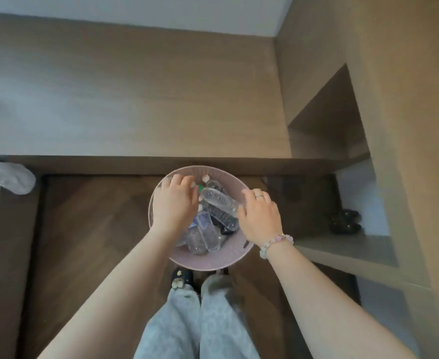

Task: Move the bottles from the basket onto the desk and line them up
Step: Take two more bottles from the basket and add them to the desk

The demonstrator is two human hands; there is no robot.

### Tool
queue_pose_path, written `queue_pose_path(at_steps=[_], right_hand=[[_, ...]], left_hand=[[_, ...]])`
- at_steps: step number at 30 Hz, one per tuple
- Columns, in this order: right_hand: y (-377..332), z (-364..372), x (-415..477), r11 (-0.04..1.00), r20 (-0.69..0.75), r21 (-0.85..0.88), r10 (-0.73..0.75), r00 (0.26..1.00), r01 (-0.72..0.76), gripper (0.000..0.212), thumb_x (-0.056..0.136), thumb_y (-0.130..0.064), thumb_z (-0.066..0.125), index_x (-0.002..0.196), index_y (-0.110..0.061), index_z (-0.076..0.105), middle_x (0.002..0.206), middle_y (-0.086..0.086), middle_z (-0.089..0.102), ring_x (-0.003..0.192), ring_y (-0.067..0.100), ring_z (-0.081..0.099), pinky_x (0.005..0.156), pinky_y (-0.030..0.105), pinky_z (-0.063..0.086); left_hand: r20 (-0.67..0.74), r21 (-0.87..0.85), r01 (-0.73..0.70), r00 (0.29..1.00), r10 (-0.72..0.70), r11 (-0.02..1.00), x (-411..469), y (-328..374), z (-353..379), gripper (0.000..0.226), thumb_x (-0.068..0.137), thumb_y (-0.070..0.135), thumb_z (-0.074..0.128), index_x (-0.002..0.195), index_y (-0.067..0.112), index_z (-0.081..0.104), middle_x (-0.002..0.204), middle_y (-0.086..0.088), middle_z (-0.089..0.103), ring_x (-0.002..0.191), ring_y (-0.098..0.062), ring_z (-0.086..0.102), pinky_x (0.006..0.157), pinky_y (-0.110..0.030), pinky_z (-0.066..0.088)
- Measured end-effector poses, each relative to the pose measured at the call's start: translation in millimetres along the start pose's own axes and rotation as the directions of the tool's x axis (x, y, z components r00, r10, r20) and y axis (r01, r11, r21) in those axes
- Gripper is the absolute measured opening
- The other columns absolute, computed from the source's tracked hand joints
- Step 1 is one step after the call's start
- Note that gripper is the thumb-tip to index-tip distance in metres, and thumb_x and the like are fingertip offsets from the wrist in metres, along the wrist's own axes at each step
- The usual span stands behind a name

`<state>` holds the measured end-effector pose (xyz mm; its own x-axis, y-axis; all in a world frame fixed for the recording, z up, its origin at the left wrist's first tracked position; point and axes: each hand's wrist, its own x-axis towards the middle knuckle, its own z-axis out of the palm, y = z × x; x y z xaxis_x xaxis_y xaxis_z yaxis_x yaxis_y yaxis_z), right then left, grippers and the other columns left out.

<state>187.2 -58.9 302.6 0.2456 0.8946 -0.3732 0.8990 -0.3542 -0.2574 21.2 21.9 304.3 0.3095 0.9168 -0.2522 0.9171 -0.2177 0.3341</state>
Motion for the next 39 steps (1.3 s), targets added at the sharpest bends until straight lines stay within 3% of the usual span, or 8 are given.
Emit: queue_pose_path(at_steps=[5, 7, 10, 16, 20, 26, 32, 39], right_hand=[[38.9, 107.2, 61.0, 0.998, 0.132, 0.000, 0.055, 0.990, -0.055, 0.051, 0.095, -0.041, 0.045, 0.141, -0.020, 0.034, 0.142, 0.002, 0.043, 0.131, 0.019, 0.040, 0.107, 0.032, 0.036], [52.3, 151.1, 89.0, 0.999, 0.179, -0.006, 0.052, 0.983, -0.051, 0.062, 0.092, -0.047, 0.050, 0.143, -0.020, 0.028, 0.145, 0.002, 0.038, 0.133, 0.020, 0.037, 0.108, 0.033, 0.034], [66.2, 207.4, 132.8, 0.998, 0.230, -0.063, 0.014, 0.973, 0.001, 0.077, 0.087, -0.053, 0.053, 0.146, -0.019, 0.018, 0.148, 0.006, 0.030, 0.135, 0.022, 0.031, 0.110, 0.035, 0.031], [73.4, 289.9, 187.4, 0.994, 0.182, -0.092, 0.071, 0.981, -0.055, 0.105, 0.072, -0.062, 0.066, 0.148, -0.016, 0.010, 0.151, 0.010, 0.023, 0.138, 0.026, 0.022, 0.111, 0.041, 0.028], [76.4, 320.8, 197.7, 0.989, 0.120, -0.095, 0.128, 0.984, -0.117, 0.114, 0.061, -0.064, 0.073, 0.146, -0.016, 0.014, 0.149, 0.011, 0.027, 0.137, 0.027, 0.026, 0.109, 0.042, 0.030], [85.8, 337.6, 207.5, 0.993, 0.021, 0.000, 0.114, 0.993, -0.114, 0.102, 0.060, -0.044, 0.084, 0.140, -0.014, 0.029, 0.138, 0.015, 0.042, 0.128, 0.030, 0.038, 0.109, 0.041, 0.030], [94.1, 328.8, 218.0, 0.995, 0.111, 0.077, 0.057, 0.992, -0.065, 0.091, 0.063, -0.037, 0.084, 0.136, -0.012, 0.036, 0.132, 0.012, 0.048, 0.124, 0.028, 0.043, 0.101, 0.037, 0.036], [92.9, 313.3, 190.0, 0.912, 0.149, 0.350, 0.170, 0.974, -0.213, 0.076, 0.063, -0.022, 0.085, 0.125, -0.021, 0.042, 0.116, -0.002, 0.055, 0.106, 0.017, 0.054, 0.089, 0.034, 0.050]], left_hand=[[0.058, -0.057, 0.207, 0.977, -0.204, 0.977, 15.4, -59.0, 122.2, 0.033, 0.095, 0.030, 0.042, 0.116, 0.014, 0.061, 0.114, -0.011, 0.062, 0.103, -0.036, 0.054, 0.082, -0.040, 0.044], [0.054, -0.070, 0.251, 0.967, -0.248, 0.965, 18.9, -79.6, 169.5, 0.037, 0.089, 0.032, 0.040, 0.109, 0.012, 0.064, 0.106, -0.012, 0.063, 0.094, -0.037, 0.056, 0.077, -0.040, 0.046], [0.054, -0.093, 0.293, 0.956, -0.289, 0.952, 25.0, -101.2, 225.6, 0.038, 0.090, 0.032, 0.040, 0.111, 0.010, 0.063, 0.111, -0.009, 0.062, 0.095, -0.034, 0.054, 0.079, -0.040, 0.044], [0.051, -0.232, 0.394, 0.918, -0.393, 0.889, 33.2, -122.9, 298.1, 0.035, 0.094, 0.024, 0.047, 0.126, 0.010, 0.053, 0.131, -0.008, 0.049, 0.116, -0.027, 0.045, 0.096, -0.039, 0.037], [0.037, -0.268, 0.469, 0.878, -0.477, 0.842, 46.2, -134.1, 317.8, 0.040, 0.095, 0.025, 0.045, 0.133, 0.011, 0.046, 0.136, -0.009, 0.044, 0.119, -0.027, 0.043, 0.098, -0.038, 0.035], [0.034, -0.313, 0.437, 0.893, -0.449, 0.844, 50.5, -134.6, 328.4, 0.044, 0.094, 0.024, 0.046, 0.137, 0.015, 0.040, 0.138, -0.006, 0.043, 0.122, -0.022, 0.042, 0.101, -0.034, 0.033], [0.062, -0.323, 0.489, 0.865, -0.497, 0.810, 49.2, -141.8, 328.3, 0.051, 0.093, 0.025, 0.049, 0.139, 0.009, 0.035, 0.141, -0.008, 0.040, 0.127, -0.023, 0.040, 0.106, -0.031, 0.029], [0.126, -0.401, 0.585, 0.798, -0.590, 0.705, 57.8, -134.5, 340.4, 0.072, 0.088, 0.030, 0.061, 0.146, 0.012, 0.022, 0.148, -0.004, 0.033, 0.136, -0.021, 0.034, 0.113, -0.034, 0.026]])
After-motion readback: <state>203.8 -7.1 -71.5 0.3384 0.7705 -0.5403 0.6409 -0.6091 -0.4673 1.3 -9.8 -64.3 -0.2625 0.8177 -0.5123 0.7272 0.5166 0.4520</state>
